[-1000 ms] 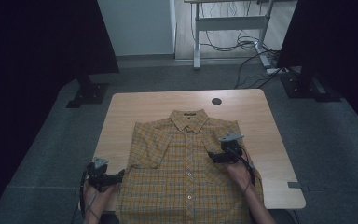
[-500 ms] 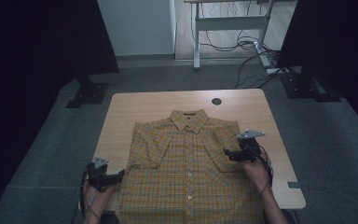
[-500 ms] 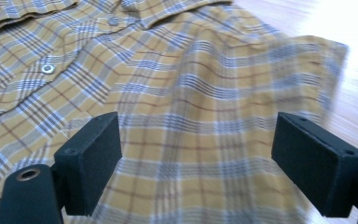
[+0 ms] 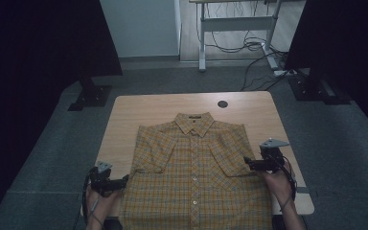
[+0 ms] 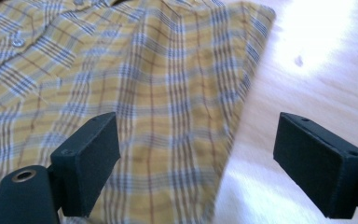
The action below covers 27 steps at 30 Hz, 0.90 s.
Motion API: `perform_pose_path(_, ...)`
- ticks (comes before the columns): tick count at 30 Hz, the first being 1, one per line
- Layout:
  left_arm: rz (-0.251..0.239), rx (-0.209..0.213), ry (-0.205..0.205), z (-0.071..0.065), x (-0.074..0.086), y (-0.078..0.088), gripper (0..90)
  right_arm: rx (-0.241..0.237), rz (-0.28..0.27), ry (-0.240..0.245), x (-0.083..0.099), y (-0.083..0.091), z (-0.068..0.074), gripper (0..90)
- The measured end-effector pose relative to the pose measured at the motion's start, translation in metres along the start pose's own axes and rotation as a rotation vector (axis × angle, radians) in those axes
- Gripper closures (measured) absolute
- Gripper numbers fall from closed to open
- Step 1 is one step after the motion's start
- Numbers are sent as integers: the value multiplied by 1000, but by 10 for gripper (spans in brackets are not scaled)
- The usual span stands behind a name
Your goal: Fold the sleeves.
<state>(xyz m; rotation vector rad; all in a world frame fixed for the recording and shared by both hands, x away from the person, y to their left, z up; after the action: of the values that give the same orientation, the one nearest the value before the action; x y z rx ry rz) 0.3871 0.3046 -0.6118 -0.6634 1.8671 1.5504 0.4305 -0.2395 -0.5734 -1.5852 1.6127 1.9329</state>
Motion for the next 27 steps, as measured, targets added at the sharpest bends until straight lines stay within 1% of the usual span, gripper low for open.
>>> perform_pose_path(2, 0, 0, 0, 0, 0, 0, 37, 12, 4, -17, 12, 7, -4, 136)
perform_pose_path(9, 0, -1, 1, 0, 0, 0, 37, 48, 21, -65, 36, 18, -15, 132)
perform_pose_path(12, 0, -1, 1, 0, 0, 0, 38, 65, 31, -89, 50, 23, -18, 130)
perform_pose_path(17, 0, -1, 1, 0, 0, 0, 38, 95, 39, -125, 67, 29, -22, 129)
perform_pose_path(22, -1, -1, 1, 0, 0, 0, 39, 136, 63, -142, 81, 36, -28, 127)
perform_pose_path(25, -1, -1, 1, 0, 0, 0, 39, 140, 87, -146, 89, 35, -28, 124)
perform_pose_path(27, -1, -1, 1, 0, 0, 0, 39, 138, 112, -144, 94, 33, -26, 110)
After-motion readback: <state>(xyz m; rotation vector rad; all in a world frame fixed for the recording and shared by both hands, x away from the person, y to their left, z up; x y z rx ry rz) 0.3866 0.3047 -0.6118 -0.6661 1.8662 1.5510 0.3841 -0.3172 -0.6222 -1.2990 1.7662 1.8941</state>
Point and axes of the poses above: each handheld gripper's, and its own axes: y roughly backward along the jaws, x roughly out of its underside, z roughly to its left, the point moved 8 cm from there along -y, roughly forward along the jaws, and after that the axes turned 12 degrees about y, right-handed, at the moved point
